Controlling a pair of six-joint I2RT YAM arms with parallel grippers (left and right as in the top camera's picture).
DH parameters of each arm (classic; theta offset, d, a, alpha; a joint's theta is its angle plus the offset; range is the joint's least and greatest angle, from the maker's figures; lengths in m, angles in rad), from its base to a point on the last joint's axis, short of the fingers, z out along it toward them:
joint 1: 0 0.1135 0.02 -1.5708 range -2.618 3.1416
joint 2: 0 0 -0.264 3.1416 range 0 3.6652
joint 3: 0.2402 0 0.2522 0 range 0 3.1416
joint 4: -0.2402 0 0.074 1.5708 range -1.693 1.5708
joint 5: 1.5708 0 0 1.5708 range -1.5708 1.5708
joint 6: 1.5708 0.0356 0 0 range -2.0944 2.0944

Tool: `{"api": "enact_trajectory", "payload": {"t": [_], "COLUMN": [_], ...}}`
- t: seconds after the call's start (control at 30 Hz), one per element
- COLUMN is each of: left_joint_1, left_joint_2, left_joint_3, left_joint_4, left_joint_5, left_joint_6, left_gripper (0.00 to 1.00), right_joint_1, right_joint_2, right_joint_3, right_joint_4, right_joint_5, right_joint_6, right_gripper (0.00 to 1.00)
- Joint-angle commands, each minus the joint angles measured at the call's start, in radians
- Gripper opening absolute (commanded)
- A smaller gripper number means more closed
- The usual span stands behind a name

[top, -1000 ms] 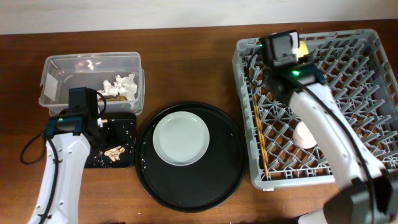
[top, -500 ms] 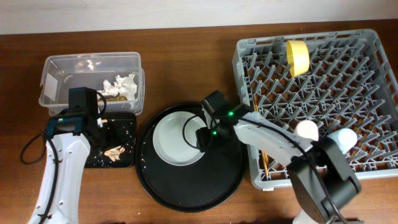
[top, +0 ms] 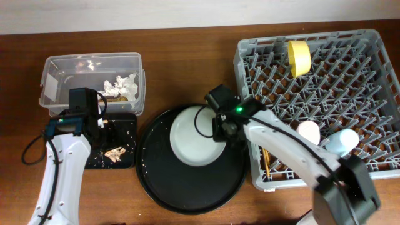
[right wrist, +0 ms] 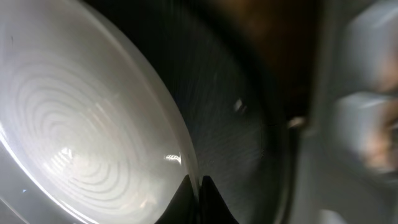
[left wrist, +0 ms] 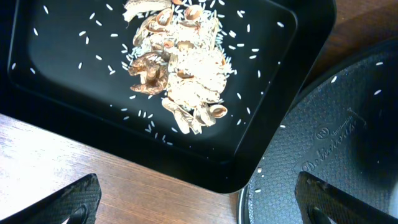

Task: Sort waste into correct bins and load items into the dishwasher rack
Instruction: 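Grasp the white plate with the right gripper and stand it in the rack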

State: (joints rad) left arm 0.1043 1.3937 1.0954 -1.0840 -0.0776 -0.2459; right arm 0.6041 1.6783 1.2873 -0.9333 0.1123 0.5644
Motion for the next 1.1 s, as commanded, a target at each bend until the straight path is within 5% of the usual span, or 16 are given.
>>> {"api": "enact_trajectory", "payload": {"t": [0.0, 0.1, 0.17, 0.3, 0.47, 0.57, 0.6, 0.63, 0.7, 0.8, 0.87, 0.97, 1.07], "left_joint_1": [0.001, 0.001, 0.001, 0.001, 0.001, 0.001, 0.001, 0.001, 0.001, 0.001, 0.001, -0.021, -0.131], "left_joint_2": [-0.014, -0.014, -0.014, -0.014, -0.014, -0.014, -0.014, -0.014, -0.014, -0.014, -0.014, -0.014, -0.014], "left_joint_3": [-0.002, -0.002, -0.002, -0.002, -0.002, -0.002, -0.002, -0.002, -0.002, -0.002, -0.002, -0.002, -0.002], "left_joint_4": [0.000, 0.006, 0.008, 0.014, 0.014, 0.020, 0.021, 0.021, 0.020, 0.018, 0.028, 0.145, 0.021], "left_joint_5": [0.014, 0.014, 0.014, 0.014, 0.014, 0.014, 0.014, 0.014, 0.014, 0.014, 0.105, 0.386, 0.313], "left_joint_6": [0.015, 0.015, 0.015, 0.015, 0.015, 0.015, 0.015, 0.015, 0.015, 0.015, 0.015, 0.159, 0.194], "left_gripper": [0.99, 0.99, 0.99, 0.99, 0.99, 0.99, 0.99, 0.99, 0.99, 0.99, 0.99, 0.99, 0.99], "right_joint_1": [0.002, -0.002, -0.082, -0.295, -0.314, -0.314, -0.314, -0.315, -0.317, -0.352, -0.487, -0.600, -0.603], "right_joint_2": [-0.144, -0.217, -0.214, -0.187, 0.017, 0.060, 0.060, 0.056, 0.016, -0.133, -0.245, -0.221, -0.220], "right_joint_3": [0.107, 0.158, 0.158, 0.158, 0.158, 0.158, 0.158, 0.159, 0.166, 0.174, 0.174, 0.173, 0.169], "right_joint_4": [-0.022, -0.021, -0.021, -0.018, -0.016, -0.005, -0.001, -0.003, -0.023, -0.104, -0.182, -0.339, -0.404], "right_joint_5": [0.345, 0.927, 1.059, 0.866, 0.830, 0.619, 0.562, 0.500, 0.420, 0.298, -0.098, -0.334, -0.337], "right_joint_6": [-0.117, -0.124, -0.150, -0.172, -0.194, -0.193, -0.193, -0.193, -0.193, -0.190, -0.310, -0.516, -0.543], "right_gripper": [0.04, 0.04, 0.04, 0.04, 0.04, 0.04, 0.13, 0.40, 0.72, 0.84, 0.99, 0.99, 0.99]}}
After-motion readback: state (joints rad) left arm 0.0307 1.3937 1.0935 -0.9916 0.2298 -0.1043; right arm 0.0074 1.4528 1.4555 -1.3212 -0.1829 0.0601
